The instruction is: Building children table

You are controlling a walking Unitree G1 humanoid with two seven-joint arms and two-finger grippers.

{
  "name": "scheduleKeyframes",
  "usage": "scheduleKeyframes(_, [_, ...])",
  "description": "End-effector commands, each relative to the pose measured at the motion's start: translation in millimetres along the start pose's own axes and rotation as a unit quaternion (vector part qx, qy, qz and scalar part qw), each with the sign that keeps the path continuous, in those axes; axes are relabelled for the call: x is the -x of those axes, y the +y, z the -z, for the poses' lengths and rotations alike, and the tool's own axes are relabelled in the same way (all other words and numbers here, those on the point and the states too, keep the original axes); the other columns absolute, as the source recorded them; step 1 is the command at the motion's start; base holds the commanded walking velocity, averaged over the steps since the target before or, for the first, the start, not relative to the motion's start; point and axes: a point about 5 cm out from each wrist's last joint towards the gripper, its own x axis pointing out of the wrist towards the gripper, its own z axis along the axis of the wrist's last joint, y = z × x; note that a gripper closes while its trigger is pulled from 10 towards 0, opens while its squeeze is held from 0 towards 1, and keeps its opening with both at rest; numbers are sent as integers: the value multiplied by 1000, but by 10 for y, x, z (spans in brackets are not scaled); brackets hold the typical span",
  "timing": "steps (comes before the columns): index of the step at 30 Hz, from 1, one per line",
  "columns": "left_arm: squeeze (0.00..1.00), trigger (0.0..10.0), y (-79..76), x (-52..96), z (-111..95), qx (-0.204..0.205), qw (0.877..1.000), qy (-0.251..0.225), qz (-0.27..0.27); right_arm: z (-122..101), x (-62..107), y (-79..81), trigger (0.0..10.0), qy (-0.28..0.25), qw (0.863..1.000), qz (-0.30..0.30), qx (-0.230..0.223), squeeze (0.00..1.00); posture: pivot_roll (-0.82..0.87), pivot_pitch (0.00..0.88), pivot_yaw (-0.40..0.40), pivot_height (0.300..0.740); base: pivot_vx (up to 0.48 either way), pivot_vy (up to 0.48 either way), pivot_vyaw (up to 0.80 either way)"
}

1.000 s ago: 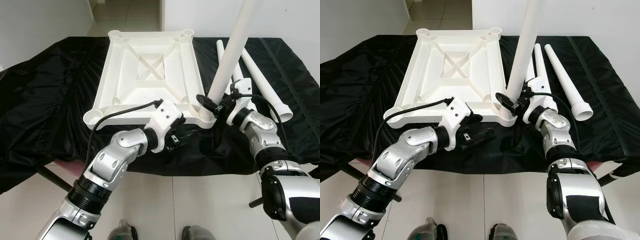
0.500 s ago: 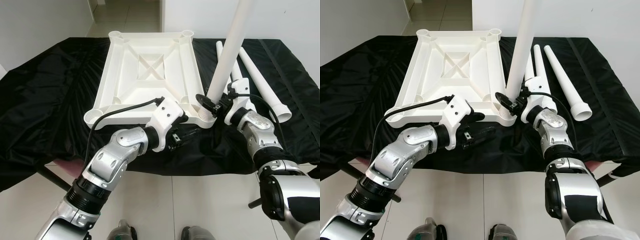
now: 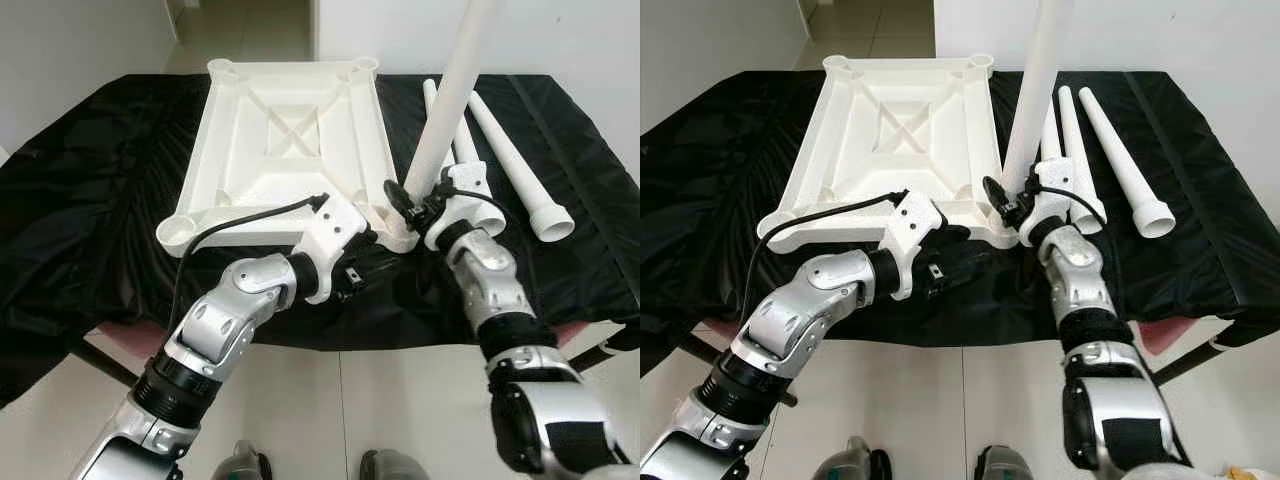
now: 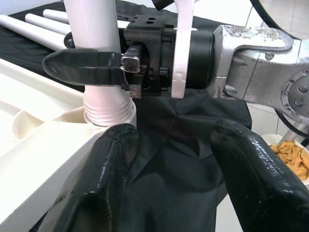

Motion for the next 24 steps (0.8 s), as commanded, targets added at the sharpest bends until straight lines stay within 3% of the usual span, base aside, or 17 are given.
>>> scheduleKeyframes(1, [0,10000,-16,-20,7,-3,1000,4,25,111,76,-21,0,13,996,76,-38,0,-40,71,48,740,0,0,0])
scheduleKeyframes(8, [0,10000,75,-56,32,2,1000,3,-11,113,163,95,0,4,987,150,-59,0,-55,74,51,740,0,0,0])
scheduleKeyframes(19, [0,10000,161,-83,39,15,999,-16,-47,64,184,196,0,0,981,178,-75,0,-60,79,54,740,0,0,0])
scheduleKeyframes(20, [0,10000,237,-70,39,29,996,-23,-75,53,192,199,0,2,981,180,-74,0,-66,84,58,740,0,0,0])
scheduleKeyframes(24, [0,10000,272,-65,42,35,995,-27,-89,42,201,191,0,4,980,183,-72,0,-65,84,56,740,0,0,0])
